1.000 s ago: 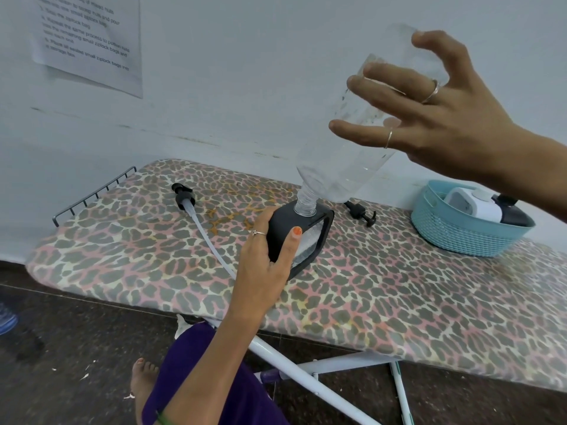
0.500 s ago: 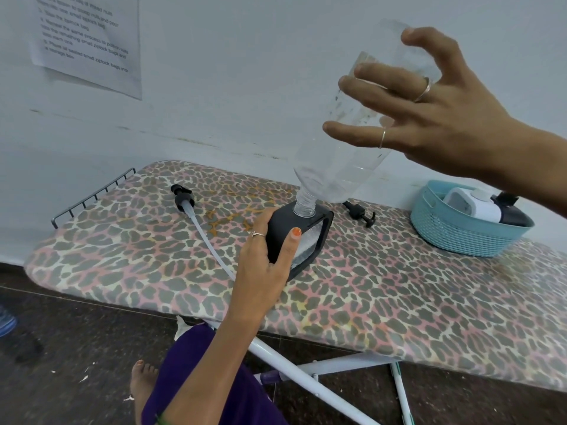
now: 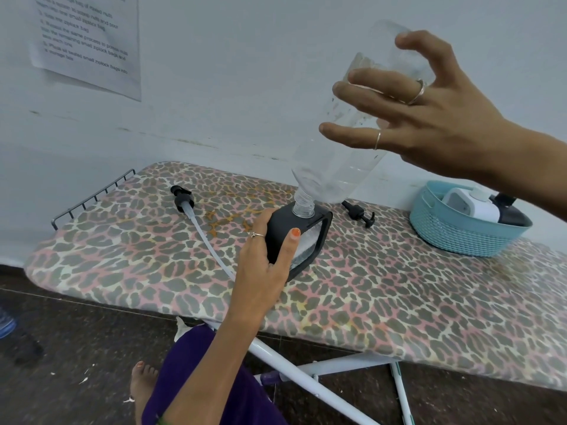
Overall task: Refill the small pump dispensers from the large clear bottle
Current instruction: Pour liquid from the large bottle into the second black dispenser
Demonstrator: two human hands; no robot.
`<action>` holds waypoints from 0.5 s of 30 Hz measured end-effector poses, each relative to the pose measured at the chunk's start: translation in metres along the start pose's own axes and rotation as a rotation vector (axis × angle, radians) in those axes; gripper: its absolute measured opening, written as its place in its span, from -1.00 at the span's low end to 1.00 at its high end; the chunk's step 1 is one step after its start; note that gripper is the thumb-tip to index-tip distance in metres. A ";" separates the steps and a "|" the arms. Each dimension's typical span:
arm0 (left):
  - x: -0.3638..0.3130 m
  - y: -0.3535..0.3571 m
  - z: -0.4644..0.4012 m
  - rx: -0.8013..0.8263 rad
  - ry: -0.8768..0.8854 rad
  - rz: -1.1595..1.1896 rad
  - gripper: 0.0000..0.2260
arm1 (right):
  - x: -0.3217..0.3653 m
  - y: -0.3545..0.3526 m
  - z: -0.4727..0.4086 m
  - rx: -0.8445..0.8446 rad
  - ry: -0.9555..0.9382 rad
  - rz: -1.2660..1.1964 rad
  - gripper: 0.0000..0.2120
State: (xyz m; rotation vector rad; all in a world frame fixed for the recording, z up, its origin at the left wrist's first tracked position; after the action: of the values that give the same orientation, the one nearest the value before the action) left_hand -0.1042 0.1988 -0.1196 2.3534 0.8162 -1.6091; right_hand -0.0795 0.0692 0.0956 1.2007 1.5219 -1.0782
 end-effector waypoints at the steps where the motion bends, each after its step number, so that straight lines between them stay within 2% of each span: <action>1: 0.001 0.000 0.000 0.001 -0.003 0.003 -0.37 | 0.000 0.000 0.000 0.002 0.000 -0.009 -0.50; 8: -0.001 -0.001 0.001 -0.001 -0.008 0.009 -0.46 | 0.000 0.000 0.003 0.011 0.052 -0.065 -0.50; 15: 0.000 -0.001 0.001 0.000 0.001 0.007 -0.41 | 0.006 0.008 0.026 0.074 0.194 -0.112 -0.32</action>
State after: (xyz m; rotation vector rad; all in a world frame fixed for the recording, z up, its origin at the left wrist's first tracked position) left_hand -0.1054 0.1991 -0.1197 2.3547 0.8079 -1.6051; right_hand -0.0694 0.0468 0.0836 1.3150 1.7278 -1.1257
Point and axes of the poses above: each hand's wrist, its own z-axis away from the middle knuckle, its own y-axis out of the palm, x = y × z, the point moved 8 cm from there along -z, towards the middle knuckle, and after that the axes turned 5 degrees about -x, right-handed, at the moved point
